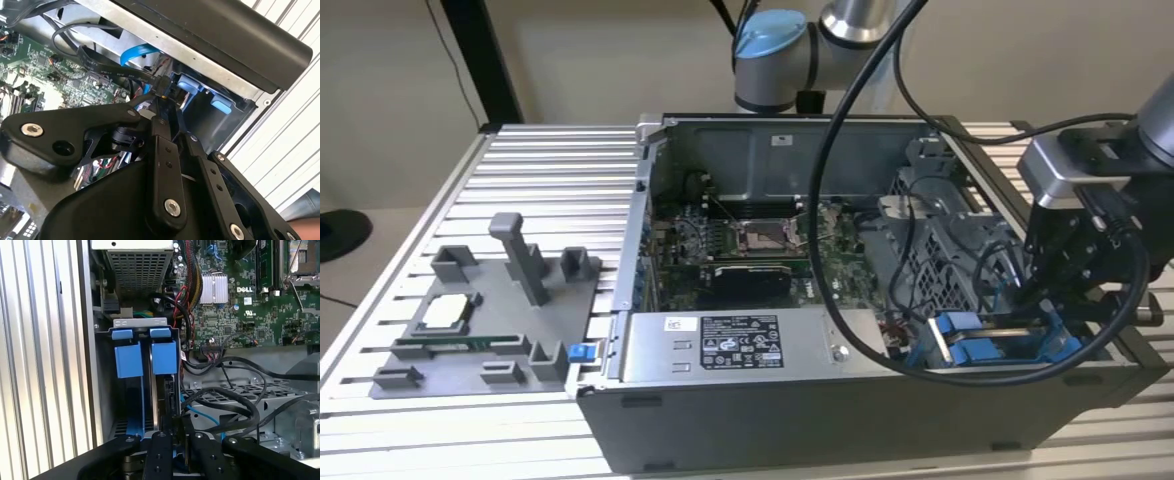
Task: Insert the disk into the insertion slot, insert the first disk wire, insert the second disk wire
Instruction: 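Insert the first disk wire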
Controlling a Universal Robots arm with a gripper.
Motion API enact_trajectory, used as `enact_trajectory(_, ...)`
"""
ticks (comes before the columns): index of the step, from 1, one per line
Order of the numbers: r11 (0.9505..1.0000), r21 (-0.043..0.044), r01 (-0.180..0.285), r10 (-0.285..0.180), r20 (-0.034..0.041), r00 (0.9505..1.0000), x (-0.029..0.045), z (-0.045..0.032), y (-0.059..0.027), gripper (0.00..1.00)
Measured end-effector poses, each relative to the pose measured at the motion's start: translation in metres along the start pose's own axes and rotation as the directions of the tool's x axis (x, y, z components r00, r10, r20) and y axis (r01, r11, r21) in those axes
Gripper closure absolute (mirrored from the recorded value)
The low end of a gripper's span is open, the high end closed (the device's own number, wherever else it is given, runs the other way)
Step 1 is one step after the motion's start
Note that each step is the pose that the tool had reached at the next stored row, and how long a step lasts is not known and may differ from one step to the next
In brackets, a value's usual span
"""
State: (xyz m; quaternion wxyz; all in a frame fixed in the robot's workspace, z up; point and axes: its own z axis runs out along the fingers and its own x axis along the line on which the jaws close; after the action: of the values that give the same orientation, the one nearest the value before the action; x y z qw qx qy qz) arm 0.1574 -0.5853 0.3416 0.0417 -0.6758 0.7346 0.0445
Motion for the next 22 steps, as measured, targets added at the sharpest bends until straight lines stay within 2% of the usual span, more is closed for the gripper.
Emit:
enact_trajectory(7, 0.9999, -0.0014, 0.012, -0.012, -0.0002, 0.9999, 0.0001, 0.0026, 0.0, 1.0)
enact_trajectory(15, 0.9997, -0.0031, 0.025, -0.025, 0.0, 0.9997, 0.0009, 0.0105, -0.0001, 1.0)
enact_trajectory(22, 0.9996, -0.0032, 0.026, -0.026, 0.0, 0.9997, 0.0009, 0.0106, 0.0, 1.0)
